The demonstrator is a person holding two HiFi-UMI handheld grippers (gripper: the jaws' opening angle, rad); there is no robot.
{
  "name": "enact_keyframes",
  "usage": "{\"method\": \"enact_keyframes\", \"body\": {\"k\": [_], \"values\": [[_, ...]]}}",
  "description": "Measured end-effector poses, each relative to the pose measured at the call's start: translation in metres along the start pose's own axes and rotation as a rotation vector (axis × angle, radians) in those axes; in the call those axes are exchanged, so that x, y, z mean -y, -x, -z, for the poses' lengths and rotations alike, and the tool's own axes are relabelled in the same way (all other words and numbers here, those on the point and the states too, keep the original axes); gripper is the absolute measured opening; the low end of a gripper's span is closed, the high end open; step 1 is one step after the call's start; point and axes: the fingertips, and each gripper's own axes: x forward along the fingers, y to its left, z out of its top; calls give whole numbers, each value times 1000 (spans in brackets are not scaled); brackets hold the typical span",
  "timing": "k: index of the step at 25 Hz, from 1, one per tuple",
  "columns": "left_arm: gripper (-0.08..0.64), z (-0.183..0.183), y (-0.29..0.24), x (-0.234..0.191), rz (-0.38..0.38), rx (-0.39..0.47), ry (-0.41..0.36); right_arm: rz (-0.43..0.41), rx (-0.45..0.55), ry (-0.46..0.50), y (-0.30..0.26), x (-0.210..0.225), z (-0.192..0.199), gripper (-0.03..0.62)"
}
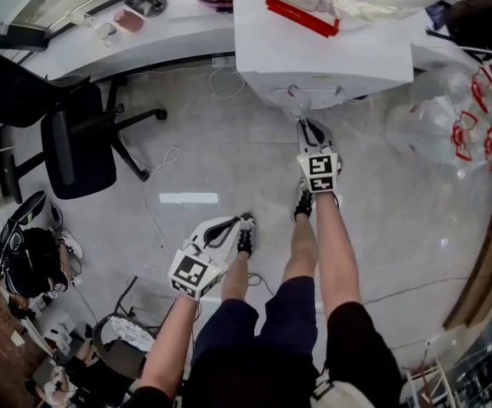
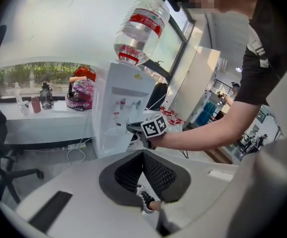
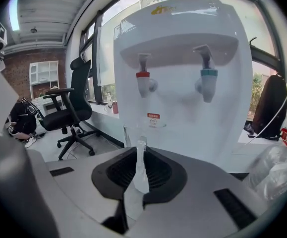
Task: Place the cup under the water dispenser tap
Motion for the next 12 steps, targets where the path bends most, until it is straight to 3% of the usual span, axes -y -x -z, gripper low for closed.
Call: {"method": "enact_keyframes", "body": {"k": [8, 12], "values": [[-2, 12, -13, -8, -16, 18, 52, 3, 43, -46, -21, -4, 7, 23], [-2, 12, -20, -7, -9, 31, 37, -5, 45, -58, -33, -4, 9, 23]]}}
